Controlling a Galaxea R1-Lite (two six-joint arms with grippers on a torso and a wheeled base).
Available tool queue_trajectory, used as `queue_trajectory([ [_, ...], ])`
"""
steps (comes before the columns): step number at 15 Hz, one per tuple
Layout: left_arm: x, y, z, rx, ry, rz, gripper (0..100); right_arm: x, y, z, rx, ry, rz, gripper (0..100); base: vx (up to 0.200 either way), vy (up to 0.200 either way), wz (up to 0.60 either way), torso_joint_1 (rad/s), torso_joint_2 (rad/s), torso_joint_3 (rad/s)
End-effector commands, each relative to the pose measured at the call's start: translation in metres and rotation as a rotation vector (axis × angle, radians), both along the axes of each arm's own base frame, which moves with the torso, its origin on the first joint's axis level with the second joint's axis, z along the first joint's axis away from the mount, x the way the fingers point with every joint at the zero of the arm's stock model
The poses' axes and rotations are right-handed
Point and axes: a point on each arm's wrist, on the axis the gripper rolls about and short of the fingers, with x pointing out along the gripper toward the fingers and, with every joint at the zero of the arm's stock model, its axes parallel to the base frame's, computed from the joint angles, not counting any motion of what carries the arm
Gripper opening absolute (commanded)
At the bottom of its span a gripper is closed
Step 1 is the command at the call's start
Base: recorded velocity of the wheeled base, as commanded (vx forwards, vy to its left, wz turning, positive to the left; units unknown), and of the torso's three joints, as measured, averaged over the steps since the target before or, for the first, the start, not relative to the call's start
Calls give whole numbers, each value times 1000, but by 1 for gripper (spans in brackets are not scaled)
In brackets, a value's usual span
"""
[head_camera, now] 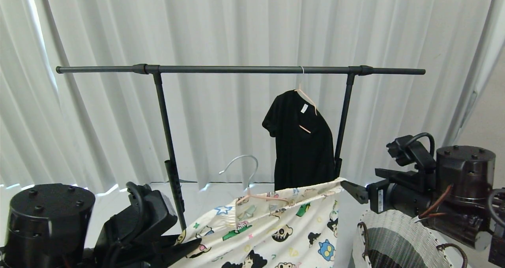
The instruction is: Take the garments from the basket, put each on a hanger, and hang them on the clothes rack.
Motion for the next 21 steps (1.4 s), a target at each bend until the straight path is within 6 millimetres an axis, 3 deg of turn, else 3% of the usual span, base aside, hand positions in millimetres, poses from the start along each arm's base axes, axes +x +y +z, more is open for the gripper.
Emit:
queue_trajectory([
  [1, 6, -4, -6, 25, 31, 8, 0, -15, -7, 17, -19, -45, 92, 100, 0, 0, 0, 0, 0, 0],
  [7, 6, -8, 0, -19, -10, -5, 0, -20, -6, 20, -186, -129, 323, 100, 0, 0, 0, 0, 0, 0],
  [13, -6, -16, 3, -39, -18, -97, 0, -27, 3, 40, -254, -105, 513, 100, 0, 0, 0, 0, 0, 0],
  [17, -5, -18, 8, -64, -49, -109, 0, -33, 3, 42, -395, -100, 688, 100, 0, 0, 0, 0, 0, 0],
  [21, -7, -21, 9, -87, -52, -165, 0, -43, 10, 47, -423, -69, 782, 100, 0, 0, 0, 0, 0, 0],
])
